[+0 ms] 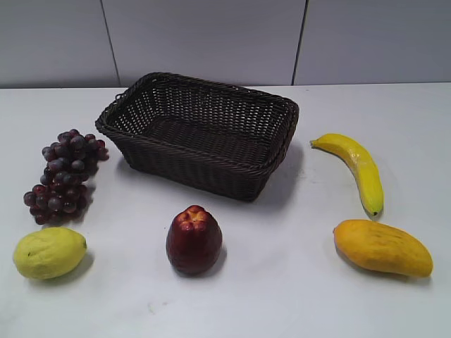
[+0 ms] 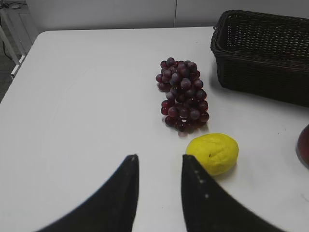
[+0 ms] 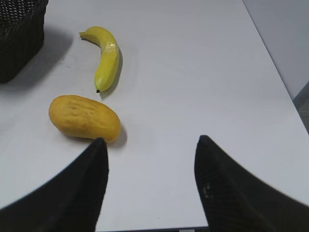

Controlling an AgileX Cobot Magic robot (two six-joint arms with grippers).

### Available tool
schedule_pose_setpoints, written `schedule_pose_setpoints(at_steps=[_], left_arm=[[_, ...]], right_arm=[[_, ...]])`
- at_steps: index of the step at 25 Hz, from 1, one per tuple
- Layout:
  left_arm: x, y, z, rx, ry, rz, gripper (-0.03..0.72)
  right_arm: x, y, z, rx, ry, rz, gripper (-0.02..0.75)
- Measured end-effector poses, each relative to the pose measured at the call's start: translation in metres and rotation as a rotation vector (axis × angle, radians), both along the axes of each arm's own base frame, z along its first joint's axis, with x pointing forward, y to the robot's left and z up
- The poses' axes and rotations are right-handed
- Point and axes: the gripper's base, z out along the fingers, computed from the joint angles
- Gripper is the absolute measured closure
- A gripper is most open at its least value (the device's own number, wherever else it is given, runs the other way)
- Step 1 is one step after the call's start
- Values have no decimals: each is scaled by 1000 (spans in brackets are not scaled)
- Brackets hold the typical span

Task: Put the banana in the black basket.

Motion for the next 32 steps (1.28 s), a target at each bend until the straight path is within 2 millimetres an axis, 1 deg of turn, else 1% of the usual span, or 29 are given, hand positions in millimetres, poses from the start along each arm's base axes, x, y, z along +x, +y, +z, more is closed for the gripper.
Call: schedule_pose_setpoints(at_steps=[14, 16, 17, 19, 20, 21, 22, 25, 27, 30, 32], left_arm=[[0, 0, 0, 0, 0, 0, 468], [0, 0, 0, 0, 0, 0, 468], [0, 0, 0, 0, 0, 0, 468], [0, 0, 0, 0, 0, 0, 468], [0, 0, 0, 0, 0, 0, 468], [0, 0, 0, 0, 0, 0, 468], [0, 0, 0, 0, 0, 0, 468], [0, 0, 0, 0, 0, 0, 468], [0, 0, 0, 0, 0, 0, 468], [0, 0, 0, 0, 0, 0, 468], [0, 0, 0, 0, 0, 0, 468]], right_arm=[[0, 0, 0, 0, -2, 0, 272], [0, 0, 4, 11, -32, 0, 272], [0, 1, 9, 21, -66, -1, 262], [4, 1, 20, 33, -155, 3, 204], [8, 2, 25, 35, -183, 6, 149], [13, 2, 28, 35, -200, 8, 115], [20, 3, 32, 35, -211, 11, 98], [43, 5, 40, 33, -228, 20, 84], [62, 8, 44, 43, -234, 28, 83], [90, 12, 45, 72, -221, 38, 83], [111, 14, 42, 88, -170, 39, 83]])
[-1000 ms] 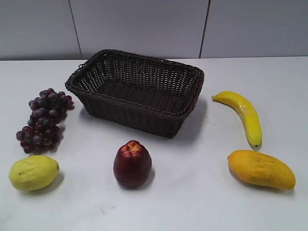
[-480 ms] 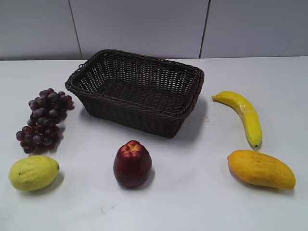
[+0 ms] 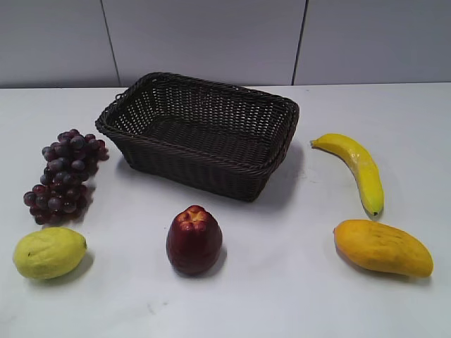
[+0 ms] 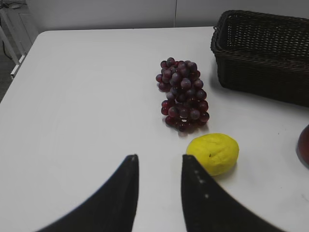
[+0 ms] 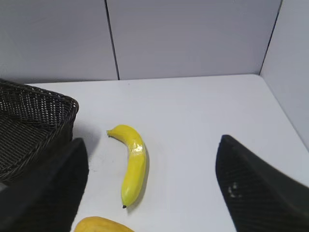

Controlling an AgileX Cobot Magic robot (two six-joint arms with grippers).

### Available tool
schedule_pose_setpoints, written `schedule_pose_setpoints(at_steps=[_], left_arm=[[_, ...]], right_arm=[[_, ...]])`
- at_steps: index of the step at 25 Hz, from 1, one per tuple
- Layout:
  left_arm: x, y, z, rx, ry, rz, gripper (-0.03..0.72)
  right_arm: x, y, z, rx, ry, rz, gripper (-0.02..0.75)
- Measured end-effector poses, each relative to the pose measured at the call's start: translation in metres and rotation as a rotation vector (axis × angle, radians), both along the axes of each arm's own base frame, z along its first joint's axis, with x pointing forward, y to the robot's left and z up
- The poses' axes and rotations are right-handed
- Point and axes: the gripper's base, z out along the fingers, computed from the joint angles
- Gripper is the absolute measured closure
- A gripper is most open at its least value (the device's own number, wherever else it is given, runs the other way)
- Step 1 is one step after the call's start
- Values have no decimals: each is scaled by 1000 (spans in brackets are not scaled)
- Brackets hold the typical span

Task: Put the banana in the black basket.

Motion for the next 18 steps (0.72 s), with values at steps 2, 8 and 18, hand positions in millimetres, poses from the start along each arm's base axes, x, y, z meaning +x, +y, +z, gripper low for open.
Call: schedule_pose_setpoints(at_steps=[2, 8, 18], left_arm=[[0, 0, 0, 0, 0, 0, 468], [0, 0, 0, 0, 0, 0, 468], [0, 0, 0, 0, 0, 0, 468]], right_arm=[[20, 2, -3, 11, 67, 1, 83], [85, 7, -10, 3, 248, 0, 84], [174, 33, -33, -43, 537, 64, 92]])
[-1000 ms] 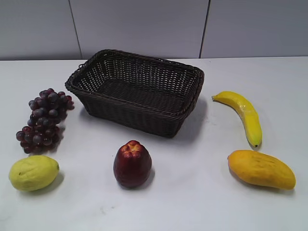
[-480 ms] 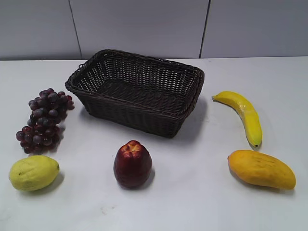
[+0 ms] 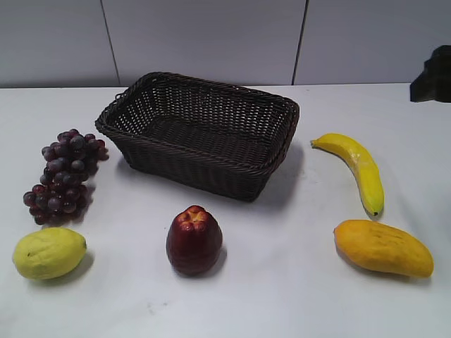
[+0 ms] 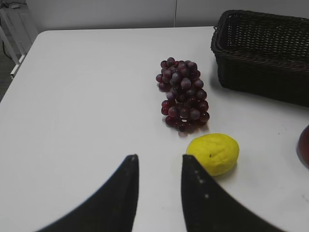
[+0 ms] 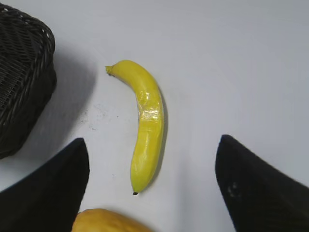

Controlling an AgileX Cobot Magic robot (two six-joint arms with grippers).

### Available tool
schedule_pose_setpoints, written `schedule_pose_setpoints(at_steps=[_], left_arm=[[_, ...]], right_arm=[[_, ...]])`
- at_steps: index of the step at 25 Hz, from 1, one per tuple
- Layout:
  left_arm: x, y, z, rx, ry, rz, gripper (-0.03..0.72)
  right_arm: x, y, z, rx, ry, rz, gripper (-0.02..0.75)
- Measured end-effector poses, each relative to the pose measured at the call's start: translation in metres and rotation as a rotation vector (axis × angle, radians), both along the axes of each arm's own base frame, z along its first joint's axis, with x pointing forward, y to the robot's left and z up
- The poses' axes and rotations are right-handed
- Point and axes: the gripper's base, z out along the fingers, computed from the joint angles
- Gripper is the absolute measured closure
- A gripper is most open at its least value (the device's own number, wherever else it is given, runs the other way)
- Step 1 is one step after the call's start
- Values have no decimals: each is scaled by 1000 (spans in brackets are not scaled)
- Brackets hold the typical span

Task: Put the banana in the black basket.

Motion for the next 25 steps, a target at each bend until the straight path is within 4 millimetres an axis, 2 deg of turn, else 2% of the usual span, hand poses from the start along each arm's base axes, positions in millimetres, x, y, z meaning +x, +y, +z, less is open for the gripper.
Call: schedule_pose_setpoints(at_steps=[7, 11, 18, 25], left_arm=[[0, 0, 0, 0, 0, 0, 468], [0, 0, 0, 0, 0, 0, 468], [0, 0, 0, 0, 0, 0, 468], [0, 0, 0, 0, 0, 0, 468]], right_arm=[[46, 12, -22, -45, 129, 29, 92], [65, 15, -48, -64, 201, 32, 92], [83, 18, -109, -92, 351, 37, 92], [92, 19, -153, -104, 422, 42, 106]])
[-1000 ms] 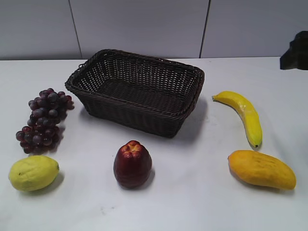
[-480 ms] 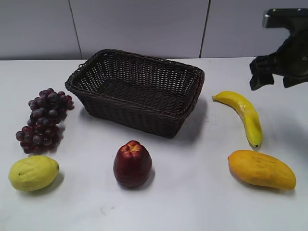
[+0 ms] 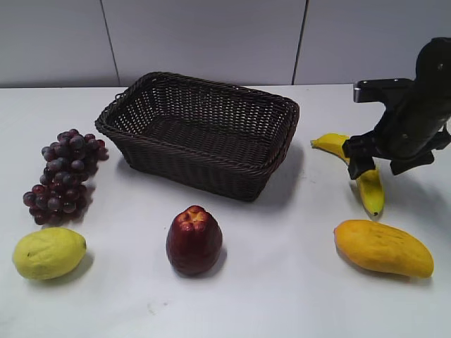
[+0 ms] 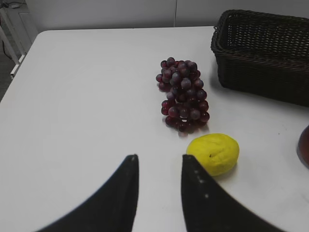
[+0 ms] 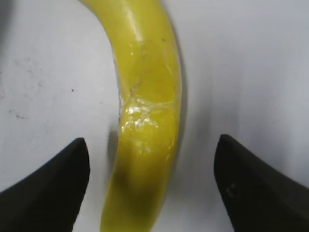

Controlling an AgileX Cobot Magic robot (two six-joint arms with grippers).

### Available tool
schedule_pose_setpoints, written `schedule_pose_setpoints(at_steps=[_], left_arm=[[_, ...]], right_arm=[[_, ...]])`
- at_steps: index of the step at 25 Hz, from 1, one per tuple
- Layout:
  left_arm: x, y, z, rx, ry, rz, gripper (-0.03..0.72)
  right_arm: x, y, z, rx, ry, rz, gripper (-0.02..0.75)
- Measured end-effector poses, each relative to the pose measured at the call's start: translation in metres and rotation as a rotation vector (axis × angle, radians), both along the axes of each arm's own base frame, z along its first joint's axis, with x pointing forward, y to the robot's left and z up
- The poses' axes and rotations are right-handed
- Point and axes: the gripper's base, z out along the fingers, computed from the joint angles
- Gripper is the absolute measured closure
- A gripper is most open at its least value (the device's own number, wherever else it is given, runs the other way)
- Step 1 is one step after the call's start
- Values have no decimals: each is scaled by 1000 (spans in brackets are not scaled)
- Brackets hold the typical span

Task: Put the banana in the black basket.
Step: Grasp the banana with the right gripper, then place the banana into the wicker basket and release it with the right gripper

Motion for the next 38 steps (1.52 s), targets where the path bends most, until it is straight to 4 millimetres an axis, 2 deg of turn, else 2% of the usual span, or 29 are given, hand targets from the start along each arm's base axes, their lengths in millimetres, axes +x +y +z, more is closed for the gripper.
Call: schedule_pose_setpoints(at_steps=[3, 6, 10, 13, 17, 21, 23, 28, 30, 34, 38], left_arm=[[0, 0, 0, 0, 0, 0, 468], [0, 0, 0, 0, 0, 0, 468], [0, 0, 0, 0, 0, 0, 468], [0, 0, 0, 0, 0, 0, 468], [0, 0, 0, 0, 0, 0, 468], [0, 0, 0, 0, 0, 0, 468], [0, 0, 0, 0, 0, 0, 468], [0, 0, 0, 0, 0, 0, 468], [0, 0, 0, 0, 0, 0, 468], [0, 0, 0, 0, 0, 0, 468], [0, 0, 0, 0, 0, 0, 468]], right_arm=[[2, 0, -12, -2, 16, 0, 122], [4, 1, -18, -3, 23, 1, 176], [8, 1, -24, -4, 27, 1, 280], [12, 2, -23, -2, 22, 0, 401], [19, 3, -14, -6, 31, -2, 400], [33, 4, 11, -21, 42, 0, 400], [42, 3, 29, -48, 28, 12, 400], [57, 6, 92, -69, -52, 15, 400], [63, 14, 119, -60, -107, 25, 400], [63, 51, 153, -41, -197, 99, 400], [51, 105, 168, -16, -275, 240, 400]])
